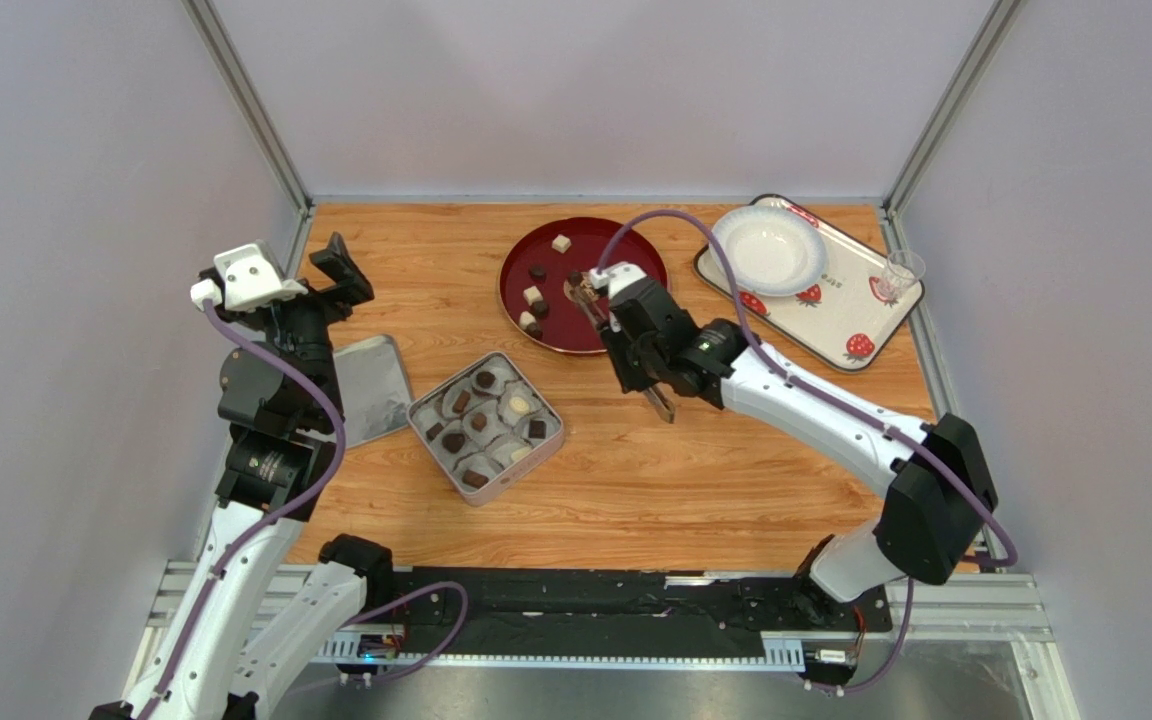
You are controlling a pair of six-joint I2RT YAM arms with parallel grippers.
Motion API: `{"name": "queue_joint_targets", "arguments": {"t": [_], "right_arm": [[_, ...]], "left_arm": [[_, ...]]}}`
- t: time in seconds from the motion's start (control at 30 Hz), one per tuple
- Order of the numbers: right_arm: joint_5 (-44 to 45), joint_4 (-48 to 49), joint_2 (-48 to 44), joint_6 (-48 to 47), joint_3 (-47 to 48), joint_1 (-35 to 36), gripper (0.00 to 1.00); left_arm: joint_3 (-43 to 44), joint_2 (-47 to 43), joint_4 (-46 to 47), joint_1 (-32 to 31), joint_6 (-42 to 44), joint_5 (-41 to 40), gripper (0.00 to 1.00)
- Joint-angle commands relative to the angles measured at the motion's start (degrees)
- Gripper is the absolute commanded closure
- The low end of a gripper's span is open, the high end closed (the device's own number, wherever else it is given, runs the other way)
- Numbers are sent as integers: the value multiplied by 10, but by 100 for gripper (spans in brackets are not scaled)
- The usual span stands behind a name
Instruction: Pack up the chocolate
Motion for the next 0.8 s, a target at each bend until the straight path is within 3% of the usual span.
{"name": "queue_joint_targets", "arguments": {"t": [0.0, 0.13, 0.33, 0.77], "right_arm": [[89, 54, -70, 87, -89, -48, 70], [113, 89, -113, 152, -168, -95, 70], [76, 163, -112, 175, -242, -174, 71], [-18, 204, 12, 141, -233, -243, 66]], "left_arm": [[0, 3, 10, 3, -12, 8, 3], [0, 4, 7, 3, -14, 9, 3], [-1, 9, 7, 2, -20, 11, 3], [-4, 12, 10, 3, -20, 10, 3]]}}
